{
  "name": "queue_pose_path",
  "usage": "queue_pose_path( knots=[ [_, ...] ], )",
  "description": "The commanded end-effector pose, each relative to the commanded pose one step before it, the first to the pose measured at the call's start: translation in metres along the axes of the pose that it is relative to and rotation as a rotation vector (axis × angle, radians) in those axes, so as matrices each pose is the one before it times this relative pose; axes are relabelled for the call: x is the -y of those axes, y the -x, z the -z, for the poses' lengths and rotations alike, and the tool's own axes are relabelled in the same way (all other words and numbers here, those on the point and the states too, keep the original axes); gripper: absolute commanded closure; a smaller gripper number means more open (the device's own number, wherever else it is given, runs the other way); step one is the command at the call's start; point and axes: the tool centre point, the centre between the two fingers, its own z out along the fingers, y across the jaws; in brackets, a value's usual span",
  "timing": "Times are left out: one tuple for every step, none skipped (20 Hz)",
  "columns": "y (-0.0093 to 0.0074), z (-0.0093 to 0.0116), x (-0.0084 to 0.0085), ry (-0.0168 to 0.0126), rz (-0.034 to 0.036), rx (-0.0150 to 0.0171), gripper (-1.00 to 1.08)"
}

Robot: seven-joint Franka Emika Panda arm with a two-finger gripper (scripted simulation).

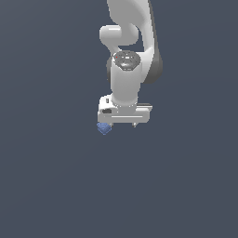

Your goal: Pick up the object and move it to a goal position.

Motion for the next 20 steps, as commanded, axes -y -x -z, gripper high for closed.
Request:
queue_pose_path(
  knots=[
    [0.00018, -0.00029, 0.00015, 0.00012, 0.00091, 0.00071, -0.92],
    [0.00016, -0.00027, -0.00025, -0.00002, 0.00183, 0.0, -0.92],
    [0.00024, -0.00033, -0.00058, 0.00008, 0.00276, -0.00011, -0.92],
    [0.00034, -0.00048, -0.00072, 0.00007, 0.00384, -0.00012, -0.92],
    [0.00045, -0.00065, -0.00086, 0.00004, 0.00488, -0.00011, -0.92],
    [0.00055, -0.00082, -0.00098, 0.00001, 0.00594, -0.0001, -0.92],
    [0.00067, -0.00098, -0.00113, -0.00001, 0.00697, -0.00009, -0.92],
    [0.00078, -0.00113, -0.00127, -0.00002, 0.00799, -0.0001, -0.92],
    [0.00089, -0.00126, -0.00139, -0.00003, 0.009, -0.00011, -0.92],
    [0.00101, -0.00138, -0.00154, -0.00002, 0.00996, -0.00013, -0.92],
    [0.00115, -0.00151, -0.00171, -0.00001, 0.01098, -0.00016, -0.92],
    [0.00128, -0.00163, -0.00183, 0.0, 0.01198, -0.00018, -0.92],
    [0.00143, -0.00177, -0.00196, -0.00001, 0.01295, -0.0002, -0.92],
    [0.00159, -0.00191, -0.00206, -0.00002, 0.01403, -0.00021, -0.92],
    [0.00176, -0.00204, -0.00217, -0.00003, 0.01506, -0.00023, -0.92],
    [0.00194, -0.00217, -0.00227, -0.00003, 0.01613, -0.00025, -0.92],
    [0.00213, -0.0023, -0.00237, -0.00004, 0.01721, -0.00027, -0.92],
    [0.00233, -0.00243, -0.00245, -0.00005, 0.01829, -0.00029, -0.92],
    [0.00255, -0.00255, -0.00251, -0.00006, 0.01939, -0.00032, -0.92],
    [0.00277, -0.00267, -0.00255, -0.00007, 0.02049, -0.00034, -0.92]
  ],
)
